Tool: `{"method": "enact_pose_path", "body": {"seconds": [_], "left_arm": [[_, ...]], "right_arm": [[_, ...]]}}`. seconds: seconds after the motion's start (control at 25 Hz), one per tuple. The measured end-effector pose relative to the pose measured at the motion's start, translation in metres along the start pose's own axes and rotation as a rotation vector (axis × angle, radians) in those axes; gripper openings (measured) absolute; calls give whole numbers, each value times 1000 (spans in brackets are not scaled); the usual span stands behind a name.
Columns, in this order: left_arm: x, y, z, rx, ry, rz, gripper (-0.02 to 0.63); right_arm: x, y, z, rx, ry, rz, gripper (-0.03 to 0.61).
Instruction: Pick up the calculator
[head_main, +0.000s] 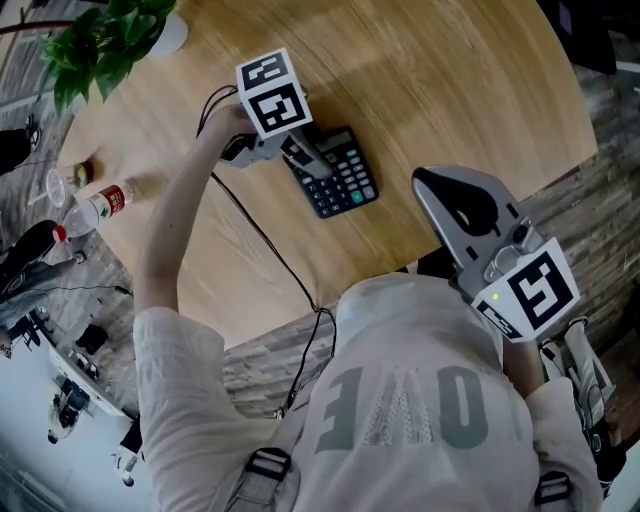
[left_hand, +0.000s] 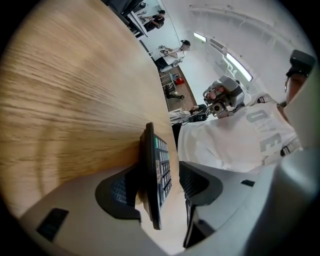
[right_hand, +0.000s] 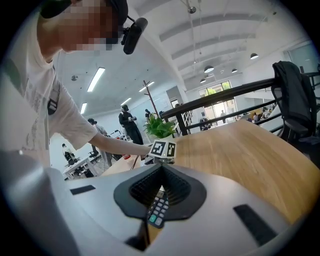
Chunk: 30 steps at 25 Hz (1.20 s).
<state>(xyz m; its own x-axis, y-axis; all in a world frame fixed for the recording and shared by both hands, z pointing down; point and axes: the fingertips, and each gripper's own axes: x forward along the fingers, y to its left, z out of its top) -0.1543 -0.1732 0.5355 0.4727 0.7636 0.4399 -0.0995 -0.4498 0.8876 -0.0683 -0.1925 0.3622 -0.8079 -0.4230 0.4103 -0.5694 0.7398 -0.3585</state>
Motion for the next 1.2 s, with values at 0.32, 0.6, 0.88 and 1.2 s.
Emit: {"method": "enact_pose_path", "body": {"seconds": [0.32, 0.6, 0.88, 1.2], "left_arm": [[1, 17, -4, 50, 110, 132, 133], [2, 14, -1, 68, 94, 163, 123], [-6, 0, -2, 117, 78, 246, 115], [-39, -37, 28, 184, -291, 492, 114]], "right_arm": [[-1, 3, -1, -11, -6, -6, 18], [-9, 4, 2, -35, -20, -7, 18], [-24, 13, 13, -81, -61, 7, 18], [-58, 30, 16, -114, -125, 61, 18]]}}
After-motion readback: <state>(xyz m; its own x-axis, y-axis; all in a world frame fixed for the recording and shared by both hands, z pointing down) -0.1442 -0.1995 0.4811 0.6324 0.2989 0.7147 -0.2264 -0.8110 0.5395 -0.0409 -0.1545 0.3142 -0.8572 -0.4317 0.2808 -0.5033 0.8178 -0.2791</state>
